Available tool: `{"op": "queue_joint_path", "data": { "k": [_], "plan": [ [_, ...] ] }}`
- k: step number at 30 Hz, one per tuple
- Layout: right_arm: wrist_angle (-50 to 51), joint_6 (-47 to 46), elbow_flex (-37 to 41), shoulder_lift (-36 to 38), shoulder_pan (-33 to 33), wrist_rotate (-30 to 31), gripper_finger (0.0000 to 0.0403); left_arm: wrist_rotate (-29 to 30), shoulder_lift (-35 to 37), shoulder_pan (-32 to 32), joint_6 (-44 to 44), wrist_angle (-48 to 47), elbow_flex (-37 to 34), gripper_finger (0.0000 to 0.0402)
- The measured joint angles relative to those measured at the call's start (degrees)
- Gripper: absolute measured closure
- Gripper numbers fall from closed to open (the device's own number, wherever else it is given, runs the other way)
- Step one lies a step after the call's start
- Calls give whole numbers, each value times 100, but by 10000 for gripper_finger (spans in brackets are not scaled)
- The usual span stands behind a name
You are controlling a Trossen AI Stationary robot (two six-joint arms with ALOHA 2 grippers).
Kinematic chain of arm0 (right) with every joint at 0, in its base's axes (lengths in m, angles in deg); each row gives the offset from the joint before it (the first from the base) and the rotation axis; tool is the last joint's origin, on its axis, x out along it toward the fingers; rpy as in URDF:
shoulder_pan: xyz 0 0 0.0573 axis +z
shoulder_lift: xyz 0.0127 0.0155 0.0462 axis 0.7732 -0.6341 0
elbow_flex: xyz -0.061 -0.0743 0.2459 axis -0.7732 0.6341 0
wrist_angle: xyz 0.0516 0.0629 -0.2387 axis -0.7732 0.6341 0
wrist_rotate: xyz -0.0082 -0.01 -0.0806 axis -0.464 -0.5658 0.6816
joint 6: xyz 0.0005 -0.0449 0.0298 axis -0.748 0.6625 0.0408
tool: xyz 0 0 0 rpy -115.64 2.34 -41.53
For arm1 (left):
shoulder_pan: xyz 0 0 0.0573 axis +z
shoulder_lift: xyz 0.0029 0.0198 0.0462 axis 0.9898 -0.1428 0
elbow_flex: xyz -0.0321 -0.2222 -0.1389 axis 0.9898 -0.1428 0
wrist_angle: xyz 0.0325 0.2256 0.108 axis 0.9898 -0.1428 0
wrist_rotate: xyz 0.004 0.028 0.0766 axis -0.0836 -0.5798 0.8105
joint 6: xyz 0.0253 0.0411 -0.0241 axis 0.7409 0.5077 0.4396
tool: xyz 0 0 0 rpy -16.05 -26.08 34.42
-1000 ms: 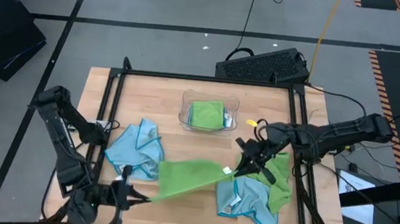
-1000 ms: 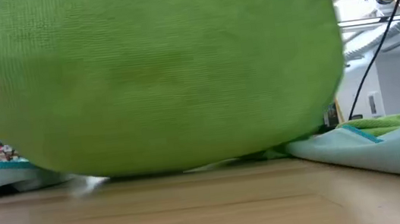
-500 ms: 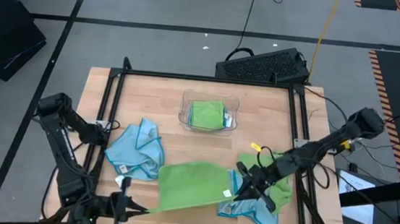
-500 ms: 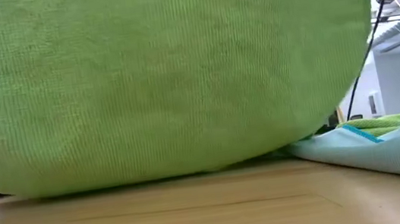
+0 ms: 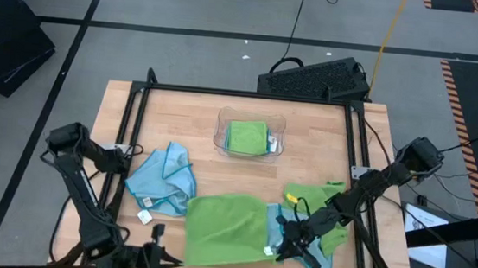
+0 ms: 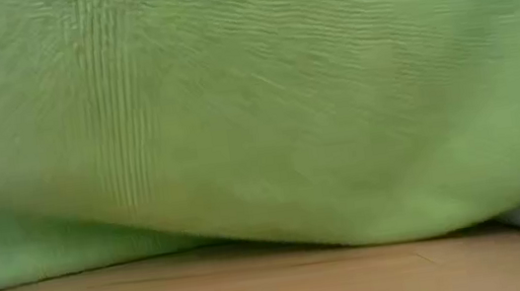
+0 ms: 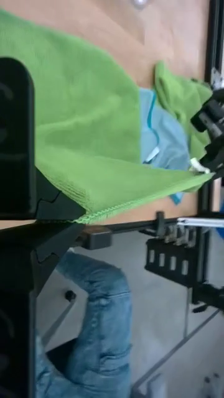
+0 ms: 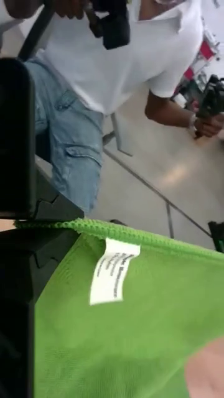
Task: Fold microfiber towels
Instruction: Fold the left green microfiber cloth
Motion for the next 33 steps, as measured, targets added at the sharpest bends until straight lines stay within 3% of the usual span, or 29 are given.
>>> {"op": "queue_joint_path", "data": {
  "k": [3,8,13,18,21,26,33],
  "plan": [
    [-9,114,0,-113,8,126,401,38,-149,-42,32,154,0,397],
    [156,245,0,-299,-55,774,401,279,-293,-39,-644,-149,0,399],
    [154,316,0,-522,107,692,401,103,-562,-39,-1412,-275,0,398],
    [-447,449,-4,-779,121,316,401,118,-712,-46,-1491,-79,-2,396],
    [-648,554,-6,-816,-80,745,401,320,-700,-32,-1462,-233,-2,399],
    [-454,561,-5,-813,-451,1814,401,607,-699,74,-2099,-1164,-2,398],
    [86,552,-7,-810,-803,2273,401,446,-699,357,-3956,-2947,-148,395]
  ]
}}
